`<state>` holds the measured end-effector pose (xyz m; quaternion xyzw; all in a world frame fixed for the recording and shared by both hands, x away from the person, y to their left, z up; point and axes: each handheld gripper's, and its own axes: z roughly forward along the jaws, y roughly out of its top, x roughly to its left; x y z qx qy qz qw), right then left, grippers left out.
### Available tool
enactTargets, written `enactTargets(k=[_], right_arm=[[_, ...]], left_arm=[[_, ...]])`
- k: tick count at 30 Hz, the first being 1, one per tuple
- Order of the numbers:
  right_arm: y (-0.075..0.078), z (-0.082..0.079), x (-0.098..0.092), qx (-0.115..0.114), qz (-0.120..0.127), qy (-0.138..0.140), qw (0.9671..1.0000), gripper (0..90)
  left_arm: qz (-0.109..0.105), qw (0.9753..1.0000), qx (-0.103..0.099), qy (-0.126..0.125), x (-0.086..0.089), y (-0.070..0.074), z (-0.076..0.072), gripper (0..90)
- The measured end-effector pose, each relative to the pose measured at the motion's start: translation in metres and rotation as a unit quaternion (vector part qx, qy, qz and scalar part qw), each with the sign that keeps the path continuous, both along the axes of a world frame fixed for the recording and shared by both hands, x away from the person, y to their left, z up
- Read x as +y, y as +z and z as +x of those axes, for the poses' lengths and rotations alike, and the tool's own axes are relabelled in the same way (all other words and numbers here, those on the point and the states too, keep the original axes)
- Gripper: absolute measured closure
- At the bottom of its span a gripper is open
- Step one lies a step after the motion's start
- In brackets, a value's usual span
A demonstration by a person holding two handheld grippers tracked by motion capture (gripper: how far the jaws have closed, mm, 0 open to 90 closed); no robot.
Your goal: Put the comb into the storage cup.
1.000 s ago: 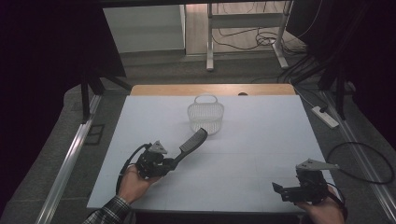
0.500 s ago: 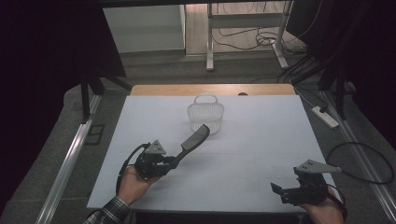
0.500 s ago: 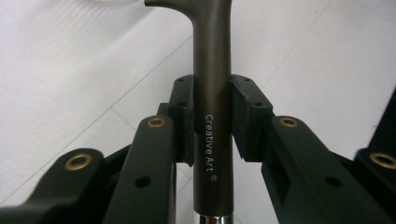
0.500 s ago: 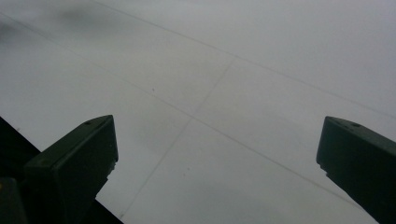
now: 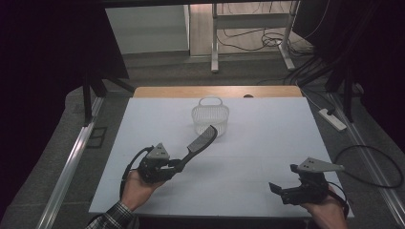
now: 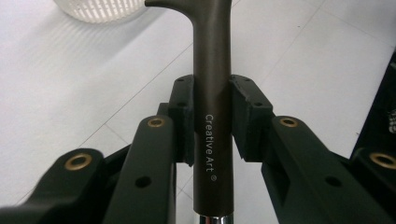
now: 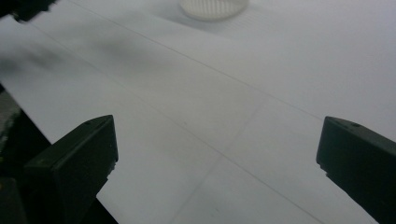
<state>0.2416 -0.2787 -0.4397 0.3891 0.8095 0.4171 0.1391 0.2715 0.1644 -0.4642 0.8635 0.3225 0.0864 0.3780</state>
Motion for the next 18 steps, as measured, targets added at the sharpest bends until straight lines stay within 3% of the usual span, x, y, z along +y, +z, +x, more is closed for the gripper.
enactTargets(k=[7,18], right_arm=[[0.007,0.008,0.014,-0.001,0.025,0.032,0.9992,0.0],[0.013,0.026,0.031,0.014,0.069,0.037,0.9968,0.0]], left_arm=[[-0.006,0.9999,-0.012,-0.002,-0.002,0.002,-0.002,71.6],[-0.023,0.9993,-0.029,-0.009,-0.005,0.005,-0.005,71.6]])
